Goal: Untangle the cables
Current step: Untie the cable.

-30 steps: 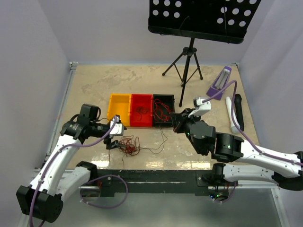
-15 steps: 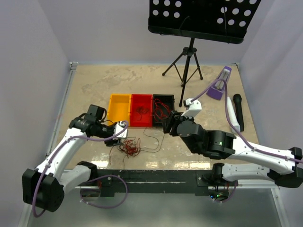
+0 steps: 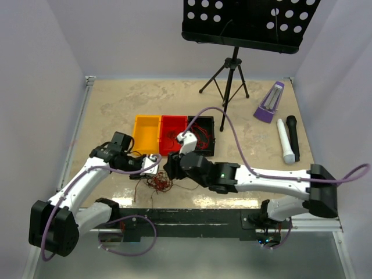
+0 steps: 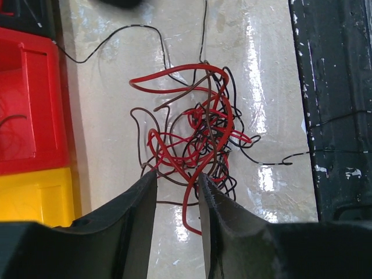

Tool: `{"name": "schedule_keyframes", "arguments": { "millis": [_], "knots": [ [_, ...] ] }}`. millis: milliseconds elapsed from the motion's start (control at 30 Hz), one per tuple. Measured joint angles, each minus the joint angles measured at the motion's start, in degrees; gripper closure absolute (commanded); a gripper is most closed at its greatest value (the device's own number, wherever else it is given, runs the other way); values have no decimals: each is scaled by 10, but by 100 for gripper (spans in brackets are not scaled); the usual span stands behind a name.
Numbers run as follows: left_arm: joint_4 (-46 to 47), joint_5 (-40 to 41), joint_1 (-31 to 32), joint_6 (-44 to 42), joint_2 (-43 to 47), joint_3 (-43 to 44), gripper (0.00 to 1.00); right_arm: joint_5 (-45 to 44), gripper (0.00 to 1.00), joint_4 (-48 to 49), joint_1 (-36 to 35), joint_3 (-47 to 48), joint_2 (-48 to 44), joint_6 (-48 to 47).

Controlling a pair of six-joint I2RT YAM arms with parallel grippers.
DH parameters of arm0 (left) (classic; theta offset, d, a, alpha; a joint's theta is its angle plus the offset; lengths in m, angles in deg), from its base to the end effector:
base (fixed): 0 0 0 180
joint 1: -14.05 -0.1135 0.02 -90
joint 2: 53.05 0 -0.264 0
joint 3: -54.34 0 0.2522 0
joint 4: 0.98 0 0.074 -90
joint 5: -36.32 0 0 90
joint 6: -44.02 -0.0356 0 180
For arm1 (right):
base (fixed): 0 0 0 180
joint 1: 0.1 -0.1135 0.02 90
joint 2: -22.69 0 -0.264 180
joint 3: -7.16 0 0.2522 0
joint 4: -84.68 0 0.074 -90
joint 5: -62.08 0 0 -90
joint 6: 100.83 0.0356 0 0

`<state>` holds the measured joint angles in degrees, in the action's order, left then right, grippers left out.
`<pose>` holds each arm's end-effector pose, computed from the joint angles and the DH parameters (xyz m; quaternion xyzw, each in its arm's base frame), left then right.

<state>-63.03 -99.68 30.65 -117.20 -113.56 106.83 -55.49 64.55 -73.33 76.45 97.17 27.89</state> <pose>0.1589 -0.0741 0.2153 0.6775 0.6063 -0.2689 0.3181 0.1012 0.2786 0.2999 -0.1217 0.8214 0.3179 0.4576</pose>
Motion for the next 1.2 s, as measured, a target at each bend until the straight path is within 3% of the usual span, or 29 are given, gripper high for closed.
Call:
{"name": "schedule_keyframes", "arguments": {
  "millis": [167, 433, 967, 1133, 1200],
  "knots": [
    [-1, 0, 6, -13, 0, -6, 71, 64, 51, 30, 0, -7, 84, 11],
    [-2, 0, 7, -18, 33, -8, 77, 91, 58, 43, 0, -7, 108, 33],
    [-9, 4, 7, -19, 69, -11, 78, 59, 55, 4, 0, -11, 136, 78],
    [-9, 4, 7, -19, 70, -11, 79, 60, 62, 6, 2, -12, 146, 86],
    [-9, 4, 7, -19, 71, -11, 79, 60, 70, 9, 5, -12, 156, 87]
  ]
}}
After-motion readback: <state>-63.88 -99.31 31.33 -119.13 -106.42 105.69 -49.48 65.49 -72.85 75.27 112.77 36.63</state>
